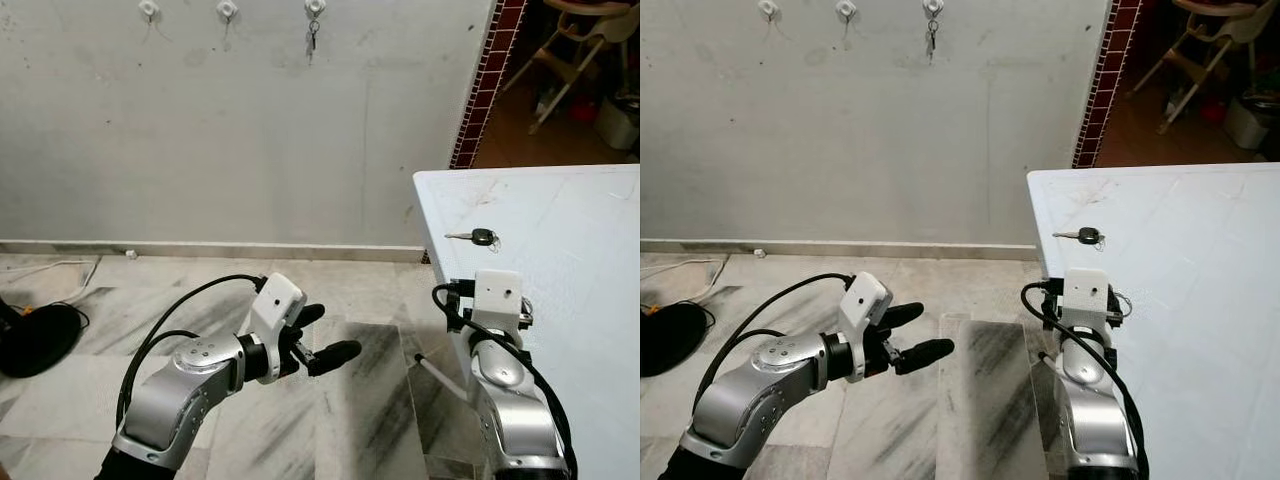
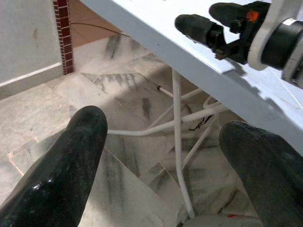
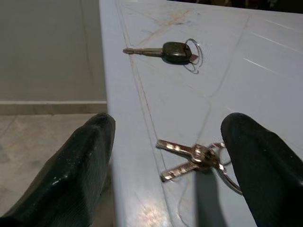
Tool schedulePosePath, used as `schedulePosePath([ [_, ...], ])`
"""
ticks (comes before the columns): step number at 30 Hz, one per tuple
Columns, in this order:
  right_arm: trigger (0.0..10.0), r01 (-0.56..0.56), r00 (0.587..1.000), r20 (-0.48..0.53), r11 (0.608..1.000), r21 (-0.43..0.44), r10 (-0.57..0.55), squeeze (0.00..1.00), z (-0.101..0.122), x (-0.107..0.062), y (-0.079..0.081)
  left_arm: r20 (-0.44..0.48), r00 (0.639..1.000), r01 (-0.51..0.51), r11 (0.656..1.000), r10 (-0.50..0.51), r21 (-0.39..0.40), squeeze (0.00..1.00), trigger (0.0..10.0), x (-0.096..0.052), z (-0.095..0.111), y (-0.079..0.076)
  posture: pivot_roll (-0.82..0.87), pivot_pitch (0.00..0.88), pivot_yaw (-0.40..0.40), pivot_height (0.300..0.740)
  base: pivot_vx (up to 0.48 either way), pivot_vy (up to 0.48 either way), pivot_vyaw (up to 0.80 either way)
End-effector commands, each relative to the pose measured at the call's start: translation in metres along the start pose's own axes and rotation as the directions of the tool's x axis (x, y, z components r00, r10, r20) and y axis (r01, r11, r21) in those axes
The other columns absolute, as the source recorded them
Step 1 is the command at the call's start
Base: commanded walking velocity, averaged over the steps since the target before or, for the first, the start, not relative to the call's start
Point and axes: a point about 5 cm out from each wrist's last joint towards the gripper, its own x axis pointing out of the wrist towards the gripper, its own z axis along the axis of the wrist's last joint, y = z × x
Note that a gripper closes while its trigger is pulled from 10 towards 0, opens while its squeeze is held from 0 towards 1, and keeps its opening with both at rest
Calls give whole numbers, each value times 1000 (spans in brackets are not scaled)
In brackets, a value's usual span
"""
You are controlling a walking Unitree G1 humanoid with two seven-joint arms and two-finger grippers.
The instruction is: Hang keys on a hook
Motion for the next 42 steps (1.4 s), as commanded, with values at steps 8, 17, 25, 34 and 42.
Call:
schedulePosePath([
  [8, 0, -3, 999, -34, 1000, 3, 4, 0, -3, 5, 8, 2, 1000, 1, 1000, -1, 22, 0, 10000, 1, 4, -3, 67, 0, 42, 740, 0, 0, 0],
  [17, 5647, 74, 997, -24, 997, 11, -74, 0, -4, 5, -8, 7, 1000, -5, 1000, 5, 20, 0, 10000, 1, 5, -4, 65, 0, 38, 740, 0, 0, 0],
  [25, 10000, 81, 995, -58, 997, 14, -80, 0, -12, 2, -12, 6, 1000, -4, 1000, 4, 19, 0, 10000, 1, 6, -4, 63, 0, 40, 740, 0, 0, 0],
  [34, 0, 69, 988, -143, 996, 53, -61, 0, -27, 1, -9, -29, 998, 63, 998, -62, 21, 0, 10000, 3, 5, -8, 64, 0, 42, 740, 0, 0, 0],
  [42, 0, 74, 985, -160, 995, 61, -63, 0, -30, 0, -11, -8, 996, 87, 994, -87, 69, 0, 10000, 13, 14, -11, 61, 0, 43, 740, 0, 0, 0],
])
